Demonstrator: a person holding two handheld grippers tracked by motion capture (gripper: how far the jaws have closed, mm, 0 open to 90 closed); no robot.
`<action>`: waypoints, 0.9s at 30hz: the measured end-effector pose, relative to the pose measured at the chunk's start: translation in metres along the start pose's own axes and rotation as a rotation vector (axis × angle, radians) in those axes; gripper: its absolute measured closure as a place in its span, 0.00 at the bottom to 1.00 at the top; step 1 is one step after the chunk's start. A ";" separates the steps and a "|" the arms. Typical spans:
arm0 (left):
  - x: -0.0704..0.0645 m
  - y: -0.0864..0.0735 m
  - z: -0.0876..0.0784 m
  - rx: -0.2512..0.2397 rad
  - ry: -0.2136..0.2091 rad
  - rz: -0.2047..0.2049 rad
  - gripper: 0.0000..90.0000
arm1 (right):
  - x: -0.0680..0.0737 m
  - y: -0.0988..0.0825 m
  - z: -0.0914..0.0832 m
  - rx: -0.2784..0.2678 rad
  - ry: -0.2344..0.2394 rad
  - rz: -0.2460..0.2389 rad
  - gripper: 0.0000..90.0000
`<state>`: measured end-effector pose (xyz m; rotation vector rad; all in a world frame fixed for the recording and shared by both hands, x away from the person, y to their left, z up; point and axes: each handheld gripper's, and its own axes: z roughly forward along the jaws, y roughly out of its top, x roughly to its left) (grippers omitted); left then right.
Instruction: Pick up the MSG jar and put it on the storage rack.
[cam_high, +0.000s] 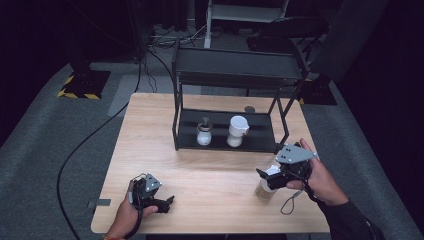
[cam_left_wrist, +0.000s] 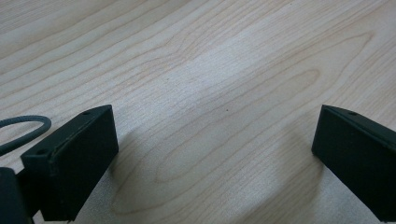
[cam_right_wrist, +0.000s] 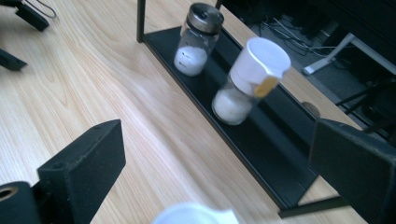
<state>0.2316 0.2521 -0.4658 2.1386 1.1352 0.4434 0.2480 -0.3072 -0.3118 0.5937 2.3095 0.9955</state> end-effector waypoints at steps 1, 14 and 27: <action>0.000 0.000 0.000 0.000 0.000 0.000 0.00 | 0.002 -0.003 -0.002 0.002 -0.004 -0.008 0.04; 0.000 0.000 0.000 0.000 0.000 0.000 0.00 | 0.021 -0.040 -0.017 0.011 -0.054 -0.030 0.04; 0.000 0.000 0.000 0.000 0.000 0.000 0.00 | 0.028 -0.078 -0.025 0.010 -0.099 -0.010 0.03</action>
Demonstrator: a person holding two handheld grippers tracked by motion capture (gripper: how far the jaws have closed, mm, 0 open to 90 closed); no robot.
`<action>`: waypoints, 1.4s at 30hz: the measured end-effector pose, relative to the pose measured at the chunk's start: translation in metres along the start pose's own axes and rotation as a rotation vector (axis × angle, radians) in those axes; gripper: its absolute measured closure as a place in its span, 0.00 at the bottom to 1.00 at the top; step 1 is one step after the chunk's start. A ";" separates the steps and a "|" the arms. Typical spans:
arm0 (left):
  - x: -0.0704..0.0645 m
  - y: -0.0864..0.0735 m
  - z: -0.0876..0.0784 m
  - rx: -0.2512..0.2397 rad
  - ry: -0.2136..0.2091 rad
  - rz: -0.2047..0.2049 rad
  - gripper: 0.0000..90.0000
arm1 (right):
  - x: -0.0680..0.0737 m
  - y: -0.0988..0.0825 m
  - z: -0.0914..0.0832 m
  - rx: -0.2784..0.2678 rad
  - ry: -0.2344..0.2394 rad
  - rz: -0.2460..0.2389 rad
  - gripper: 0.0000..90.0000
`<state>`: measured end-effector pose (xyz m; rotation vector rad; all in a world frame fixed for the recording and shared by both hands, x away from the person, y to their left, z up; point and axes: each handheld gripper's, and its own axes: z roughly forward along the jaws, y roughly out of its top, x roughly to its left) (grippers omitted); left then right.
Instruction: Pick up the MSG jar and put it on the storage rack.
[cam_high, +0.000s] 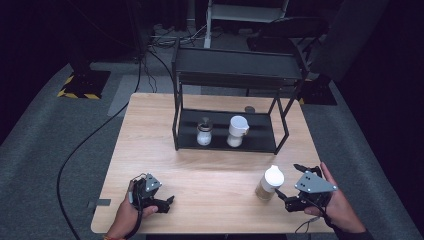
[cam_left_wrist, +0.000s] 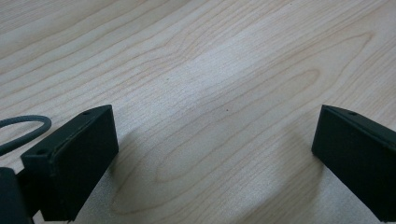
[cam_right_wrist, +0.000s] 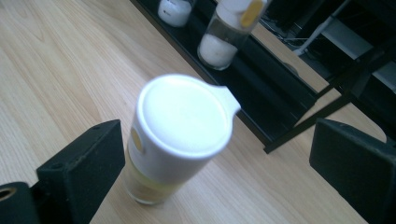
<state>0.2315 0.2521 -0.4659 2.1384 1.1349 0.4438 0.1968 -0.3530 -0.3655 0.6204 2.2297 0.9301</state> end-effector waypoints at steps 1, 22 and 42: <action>0.000 0.000 0.000 0.000 0.000 0.001 0.00 | 0.000 -0.003 0.000 0.000 -0.004 0.001 0.03; 0.000 0.000 0.000 0.000 0.000 0.000 0.00 | 0.005 -0.044 0.026 0.119 -0.035 0.071 0.03; 0.000 0.000 0.000 0.000 0.000 0.000 0.00 | -0.003 -0.088 0.056 0.177 -0.039 0.187 0.03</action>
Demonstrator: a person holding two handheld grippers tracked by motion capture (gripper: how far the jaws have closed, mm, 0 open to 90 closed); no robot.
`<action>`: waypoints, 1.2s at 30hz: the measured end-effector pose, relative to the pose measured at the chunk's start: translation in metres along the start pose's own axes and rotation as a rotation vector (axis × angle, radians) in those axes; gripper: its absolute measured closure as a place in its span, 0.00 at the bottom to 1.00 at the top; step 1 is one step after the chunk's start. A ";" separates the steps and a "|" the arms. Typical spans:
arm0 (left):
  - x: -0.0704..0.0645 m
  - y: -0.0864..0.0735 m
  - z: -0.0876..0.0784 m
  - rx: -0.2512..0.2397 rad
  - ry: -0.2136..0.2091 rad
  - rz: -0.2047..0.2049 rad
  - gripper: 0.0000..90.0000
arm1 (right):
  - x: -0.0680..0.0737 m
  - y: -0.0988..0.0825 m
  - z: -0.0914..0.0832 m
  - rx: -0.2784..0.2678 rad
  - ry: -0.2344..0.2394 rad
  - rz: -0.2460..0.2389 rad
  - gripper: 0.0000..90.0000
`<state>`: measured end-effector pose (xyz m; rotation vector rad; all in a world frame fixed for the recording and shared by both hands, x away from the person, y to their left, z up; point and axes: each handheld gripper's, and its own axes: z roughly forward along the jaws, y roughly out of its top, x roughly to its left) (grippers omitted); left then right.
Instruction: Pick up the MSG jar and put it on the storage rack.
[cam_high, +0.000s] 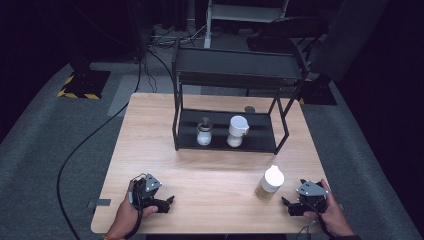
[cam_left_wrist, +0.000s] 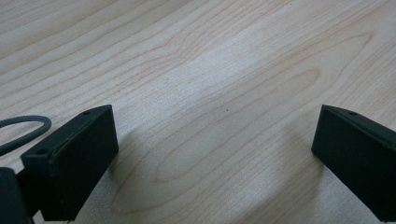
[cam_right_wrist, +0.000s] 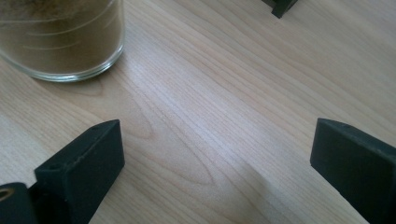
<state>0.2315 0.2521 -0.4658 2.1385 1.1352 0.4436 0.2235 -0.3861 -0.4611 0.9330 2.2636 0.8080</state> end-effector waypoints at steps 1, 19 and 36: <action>0.000 0.000 0.000 0.000 0.000 0.000 0.00 | -0.001 -0.002 0.000 -0.004 0.001 0.010 0.03; 0.000 0.000 0.000 0.000 0.000 0.000 0.00 | -0.029 -0.016 0.003 0.004 0.094 0.196 0.00; 0.000 0.000 0.000 0.000 0.000 0.000 0.00 | -0.036 -0.015 0.005 0.020 0.121 0.230 0.00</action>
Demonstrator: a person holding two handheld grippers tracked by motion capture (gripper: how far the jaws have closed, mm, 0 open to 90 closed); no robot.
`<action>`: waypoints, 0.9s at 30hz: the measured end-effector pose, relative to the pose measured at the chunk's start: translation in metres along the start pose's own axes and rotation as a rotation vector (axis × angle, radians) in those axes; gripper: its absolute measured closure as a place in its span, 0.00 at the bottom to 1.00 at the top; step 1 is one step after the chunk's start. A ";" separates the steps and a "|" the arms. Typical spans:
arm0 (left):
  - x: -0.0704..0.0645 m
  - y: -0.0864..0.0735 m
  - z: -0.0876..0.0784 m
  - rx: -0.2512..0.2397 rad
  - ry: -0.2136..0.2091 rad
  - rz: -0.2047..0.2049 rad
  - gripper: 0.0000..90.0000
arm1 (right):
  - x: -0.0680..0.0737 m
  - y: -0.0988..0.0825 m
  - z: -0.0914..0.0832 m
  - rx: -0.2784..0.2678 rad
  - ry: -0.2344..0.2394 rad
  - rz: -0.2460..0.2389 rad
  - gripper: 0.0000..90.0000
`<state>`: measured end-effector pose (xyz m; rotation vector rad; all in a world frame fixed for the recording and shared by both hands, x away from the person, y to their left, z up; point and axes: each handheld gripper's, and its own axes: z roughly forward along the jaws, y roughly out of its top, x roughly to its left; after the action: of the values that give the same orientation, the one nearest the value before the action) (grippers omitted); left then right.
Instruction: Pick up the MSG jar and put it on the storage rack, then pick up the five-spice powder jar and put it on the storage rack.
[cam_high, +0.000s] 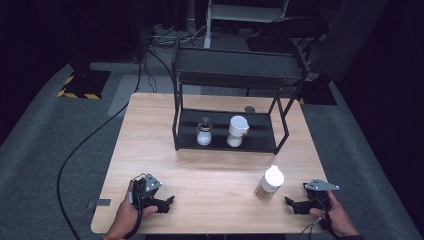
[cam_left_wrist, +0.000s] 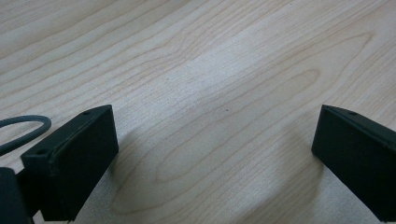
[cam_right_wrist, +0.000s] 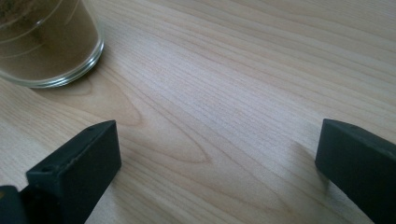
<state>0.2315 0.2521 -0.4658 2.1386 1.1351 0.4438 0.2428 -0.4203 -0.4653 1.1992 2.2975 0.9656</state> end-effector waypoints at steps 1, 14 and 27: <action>0.000 0.000 0.000 0.000 0.000 0.000 0.00 | 0.000 0.000 0.000 0.000 0.000 0.000 0.00; 0.000 0.000 0.000 0.000 0.000 0.000 0.00 | 0.000 0.000 0.000 0.000 0.000 -0.001 0.00; 0.000 0.000 0.000 0.000 0.000 0.000 0.00 | 0.002 0.004 -0.004 0.020 0.004 -0.032 0.02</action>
<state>0.2309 0.2523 -0.4658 2.1389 1.1350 0.4444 0.2418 -0.4185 -0.4599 1.1652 2.3276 0.9367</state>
